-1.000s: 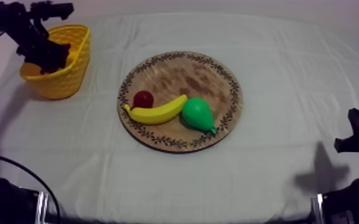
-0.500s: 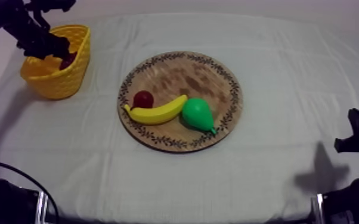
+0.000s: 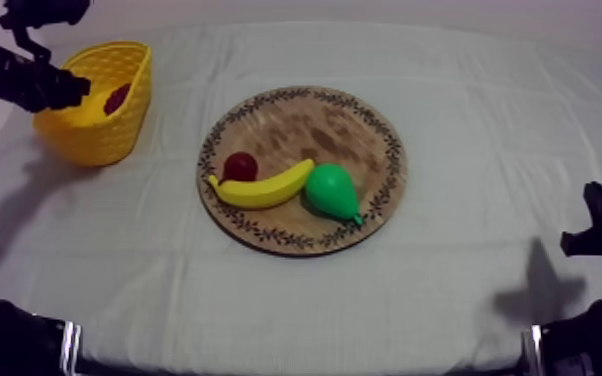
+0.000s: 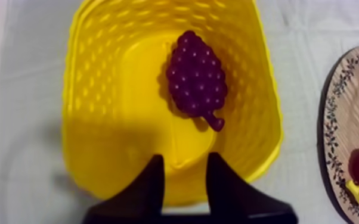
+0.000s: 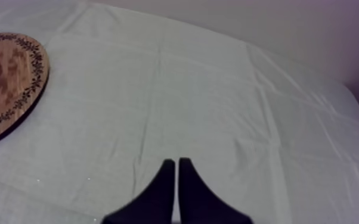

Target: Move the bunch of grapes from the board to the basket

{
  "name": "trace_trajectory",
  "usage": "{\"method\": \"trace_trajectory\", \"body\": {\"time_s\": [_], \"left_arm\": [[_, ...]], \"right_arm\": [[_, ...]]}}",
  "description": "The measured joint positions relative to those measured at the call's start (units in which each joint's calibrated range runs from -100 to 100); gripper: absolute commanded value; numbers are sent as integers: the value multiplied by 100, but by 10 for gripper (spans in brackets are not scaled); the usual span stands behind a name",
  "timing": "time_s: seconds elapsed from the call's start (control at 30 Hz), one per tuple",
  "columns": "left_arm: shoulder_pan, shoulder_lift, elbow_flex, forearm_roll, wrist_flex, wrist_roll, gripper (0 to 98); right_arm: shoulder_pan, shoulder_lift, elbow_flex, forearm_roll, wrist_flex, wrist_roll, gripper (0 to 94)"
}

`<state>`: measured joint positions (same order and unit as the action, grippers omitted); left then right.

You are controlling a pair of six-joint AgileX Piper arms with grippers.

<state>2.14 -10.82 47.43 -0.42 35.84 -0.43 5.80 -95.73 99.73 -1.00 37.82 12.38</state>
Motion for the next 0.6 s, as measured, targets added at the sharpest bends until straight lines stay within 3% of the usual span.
{"method": "trace_trajectory", "body": {"time_s": [0.13,0.4,0.6], "left_arm": [[-4,-632,664,-7,-603,43,32],[-38,-1943,2095,-74,-1582,137,2],[-120,-3137,3157,-672,-1760,627,0]], "right_arm": [[0,0,0,0,0,0,2],[0,0,0,0,0,0,2],[0,0,0,0,0,0,2]]}}
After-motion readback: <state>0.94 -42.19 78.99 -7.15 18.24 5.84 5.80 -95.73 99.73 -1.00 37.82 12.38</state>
